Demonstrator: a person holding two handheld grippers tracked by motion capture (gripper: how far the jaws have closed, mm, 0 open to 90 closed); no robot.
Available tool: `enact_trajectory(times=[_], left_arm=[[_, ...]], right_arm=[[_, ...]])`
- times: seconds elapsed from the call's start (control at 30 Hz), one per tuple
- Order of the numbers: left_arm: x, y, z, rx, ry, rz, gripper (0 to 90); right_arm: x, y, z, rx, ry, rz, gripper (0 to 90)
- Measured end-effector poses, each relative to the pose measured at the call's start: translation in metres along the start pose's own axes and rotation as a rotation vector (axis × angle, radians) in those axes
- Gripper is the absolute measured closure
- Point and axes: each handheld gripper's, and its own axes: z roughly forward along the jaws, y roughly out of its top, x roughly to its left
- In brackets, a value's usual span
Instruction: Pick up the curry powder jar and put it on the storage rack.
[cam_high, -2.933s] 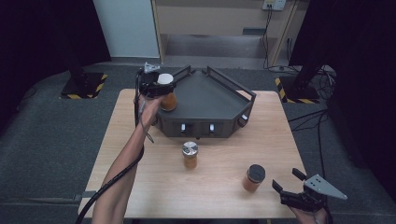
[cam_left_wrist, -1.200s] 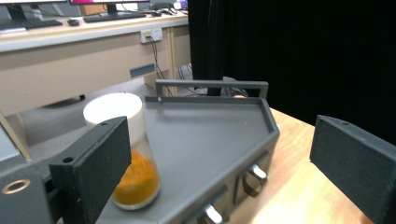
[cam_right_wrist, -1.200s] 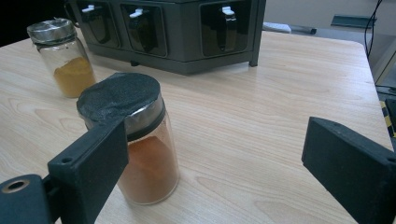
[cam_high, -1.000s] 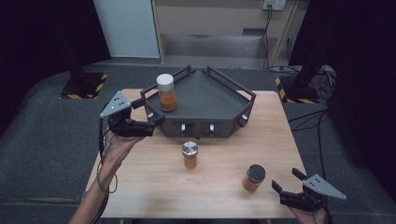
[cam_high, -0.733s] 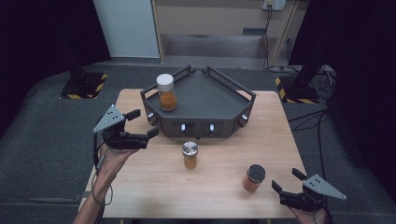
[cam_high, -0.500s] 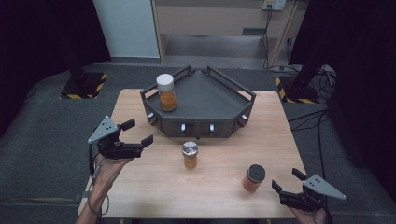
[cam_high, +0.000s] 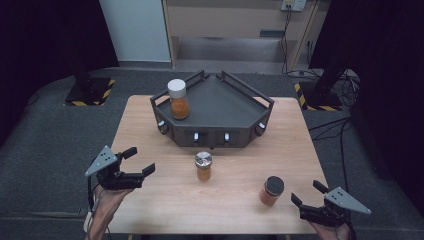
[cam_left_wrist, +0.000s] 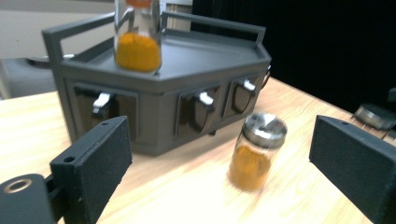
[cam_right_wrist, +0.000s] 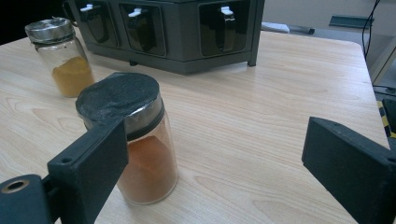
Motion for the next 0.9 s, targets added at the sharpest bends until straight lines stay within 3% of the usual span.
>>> enact_trajectory(times=[0.27, 0.4, 0.8, 0.9], left_arm=[[0.005, -0.029, -0.011, 0.012, 0.013, -0.036, 4.8], [0.004, -0.04, -0.016, 0.013, 0.02, -0.033, 5.1], [0.001, -0.057, -0.018, 0.059, 0.053, -0.005, 5.1], [0.002, -0.059, -0.018, 0.064, 0.052, -0.017, 4.8]], right_arm=[[0.0, 0.0, 0.0, 0.001, -0.002, 0.001, 7.2], [0.0, 0.0, 0.001, 0.003, -0.003, 0.0, 7.2], [0.0, 0.0, 0.0, 0.001, 0.001, 0.0, 7.3], [0.0, 0.0, 0.0, 0.001, 0.002, -0.001, 7.3]])
